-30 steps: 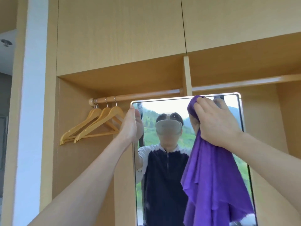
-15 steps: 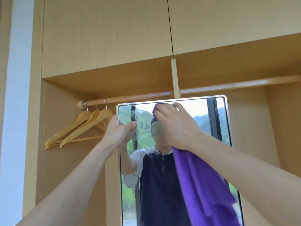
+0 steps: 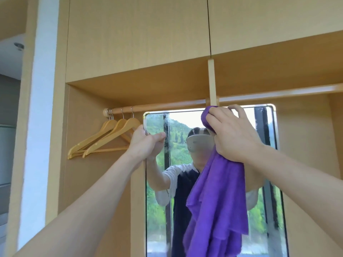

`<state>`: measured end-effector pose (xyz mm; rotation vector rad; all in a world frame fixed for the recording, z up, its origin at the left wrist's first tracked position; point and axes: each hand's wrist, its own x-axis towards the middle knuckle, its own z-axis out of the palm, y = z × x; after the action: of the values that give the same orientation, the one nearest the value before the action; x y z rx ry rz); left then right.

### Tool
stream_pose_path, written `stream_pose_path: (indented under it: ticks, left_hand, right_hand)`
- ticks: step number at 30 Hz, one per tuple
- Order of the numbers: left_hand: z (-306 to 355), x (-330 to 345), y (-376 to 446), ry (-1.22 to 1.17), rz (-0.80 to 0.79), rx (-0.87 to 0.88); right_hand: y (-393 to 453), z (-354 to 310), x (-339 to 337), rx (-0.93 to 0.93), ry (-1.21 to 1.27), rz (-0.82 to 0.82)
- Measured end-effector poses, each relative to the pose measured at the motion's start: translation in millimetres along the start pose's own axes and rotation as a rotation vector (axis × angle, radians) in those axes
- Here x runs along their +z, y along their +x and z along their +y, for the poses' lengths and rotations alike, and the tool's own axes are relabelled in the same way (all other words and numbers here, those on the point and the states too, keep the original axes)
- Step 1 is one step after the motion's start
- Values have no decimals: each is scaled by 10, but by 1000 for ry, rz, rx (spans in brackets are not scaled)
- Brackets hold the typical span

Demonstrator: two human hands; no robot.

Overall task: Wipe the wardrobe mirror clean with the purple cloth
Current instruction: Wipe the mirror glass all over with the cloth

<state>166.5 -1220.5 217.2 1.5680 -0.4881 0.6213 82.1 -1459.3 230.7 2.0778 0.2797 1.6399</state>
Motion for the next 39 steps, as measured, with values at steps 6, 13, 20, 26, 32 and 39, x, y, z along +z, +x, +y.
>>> stream_pose_path:
  ticks: [6, 13, 20, 26, 32, 39]
  left_hand:
    - [-49, 42, 13, -17, 44, 33]
    - [-37, 91, -13, 25, 106, 51]
    - [18, 63, -31, 3, 66, 22]
    - [137, 7, -72, 331, 98, 49]
    - [741, 419, -444, 719, -49, 774]
    - [543, 1090, -224, 989, -164, 818]
  right_hand:
    - [-290, 265, -117, 70, -51, -87]
    - [-566, 626, -187, 166, -99, -111]
    - [-721, 725, -188, 296, -73, -87]
    - [-744, 571, -196, 329, -71, -113]
    - [-864, 591, -232, 227, -141, -181]
    - [-621, 675, -271, 205, -172, -138]
